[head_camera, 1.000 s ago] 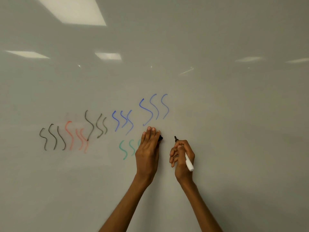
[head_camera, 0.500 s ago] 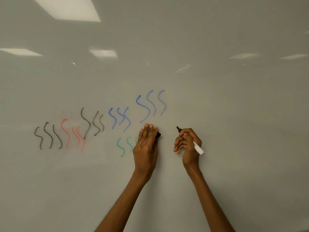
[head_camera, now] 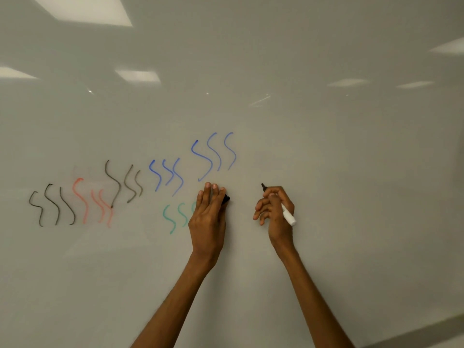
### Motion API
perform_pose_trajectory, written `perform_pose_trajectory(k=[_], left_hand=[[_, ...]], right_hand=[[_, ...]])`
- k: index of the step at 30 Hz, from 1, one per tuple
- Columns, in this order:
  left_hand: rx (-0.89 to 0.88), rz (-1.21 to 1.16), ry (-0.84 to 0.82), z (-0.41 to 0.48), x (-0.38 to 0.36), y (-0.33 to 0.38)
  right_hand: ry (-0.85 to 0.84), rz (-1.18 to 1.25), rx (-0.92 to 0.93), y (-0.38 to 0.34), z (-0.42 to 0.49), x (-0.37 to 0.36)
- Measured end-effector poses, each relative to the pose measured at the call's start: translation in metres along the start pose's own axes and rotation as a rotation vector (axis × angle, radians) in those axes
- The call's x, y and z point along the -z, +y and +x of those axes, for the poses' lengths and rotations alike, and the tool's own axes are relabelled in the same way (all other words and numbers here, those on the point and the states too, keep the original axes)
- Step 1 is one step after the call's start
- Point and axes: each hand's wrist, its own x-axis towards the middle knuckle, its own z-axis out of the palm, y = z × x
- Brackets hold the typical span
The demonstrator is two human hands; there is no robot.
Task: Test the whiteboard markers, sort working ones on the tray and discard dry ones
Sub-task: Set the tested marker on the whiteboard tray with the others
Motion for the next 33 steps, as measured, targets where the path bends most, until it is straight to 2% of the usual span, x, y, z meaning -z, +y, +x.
perform_pose_trajectory(k=[3,7,11,15,21,27,31,33], left_hand=[[0.014,-0.023,-0.029,-0.001,0.003,0.001],[0.121,-0.054,-0.111,0.002,0.014,0.01],[0.057,-0.206,-0.265,-0.01,0.034,0.029],[0.258,-0.418,-0.452,-0.043,0.047,0.03],[0.29,-0.448,-0.568,-0.076,0.054,0.022],[0.199,-0.481,-0.624,-0.09,0.065,0.026],[0.205,-0.457,-0.624,-0.095,0.065,0.028],[0.129,-0.431,-0.7,-0.096,0.065,0.028]], right_hand=[[0.043,0.018,-0.032,0.012,-0.015,0.011],[-0.042,-0.017,-0.104,0.015,-0.031,0.017],[-0.054,0.067,-0.155,0.014,-0.045,0.018],[-0.022,0.078,-0.153,0.012,-0.063,0.021],[-0.013,0.018,-0.201,0.021,-0.084,0.027],[0.005,-0.001,-0.226,0.026,-0.096,0.034],[-0.007,-0.024,-0.249,0.028,-0.1,0.037],[-0.035,-0.036,-0.281,0.028,-0.102,0.039]])
